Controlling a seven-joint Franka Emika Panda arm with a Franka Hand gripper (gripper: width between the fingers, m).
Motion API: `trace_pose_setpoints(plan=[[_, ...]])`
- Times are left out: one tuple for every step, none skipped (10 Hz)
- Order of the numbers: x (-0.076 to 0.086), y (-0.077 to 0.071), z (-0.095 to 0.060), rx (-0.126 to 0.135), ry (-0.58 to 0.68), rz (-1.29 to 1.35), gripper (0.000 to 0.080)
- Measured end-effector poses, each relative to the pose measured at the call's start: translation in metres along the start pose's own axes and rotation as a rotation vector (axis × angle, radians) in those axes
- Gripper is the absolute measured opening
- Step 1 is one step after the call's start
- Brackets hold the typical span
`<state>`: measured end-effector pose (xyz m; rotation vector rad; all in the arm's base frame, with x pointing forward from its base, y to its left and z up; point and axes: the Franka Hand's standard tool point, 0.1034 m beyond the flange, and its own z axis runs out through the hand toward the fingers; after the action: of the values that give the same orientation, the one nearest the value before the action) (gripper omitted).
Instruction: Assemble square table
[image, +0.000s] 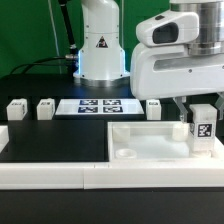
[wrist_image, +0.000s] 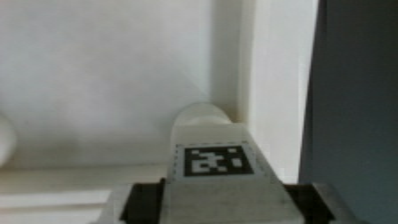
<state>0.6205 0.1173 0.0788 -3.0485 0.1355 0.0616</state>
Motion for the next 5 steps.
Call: trace_pose_setpoints(plan=[[-0.0005, -0.0008, 0.0006, -0.001, 0.001, 0.068, 0.0289], [-0.0001, -0.0023, 0.0010, -0.004, 0.011, 0.197, 0.0289], [0.0004, -0.0029, 0.0014, -0.005, 0.014, 0.338, 0.0289], [0.0010, -0.0032, 0.0017, 0.004, 0.015, 0.478, 0.0291], [0.0040, -0.0027, 0.0016, 0.036, 0.025, 0.621, 0.0291]])
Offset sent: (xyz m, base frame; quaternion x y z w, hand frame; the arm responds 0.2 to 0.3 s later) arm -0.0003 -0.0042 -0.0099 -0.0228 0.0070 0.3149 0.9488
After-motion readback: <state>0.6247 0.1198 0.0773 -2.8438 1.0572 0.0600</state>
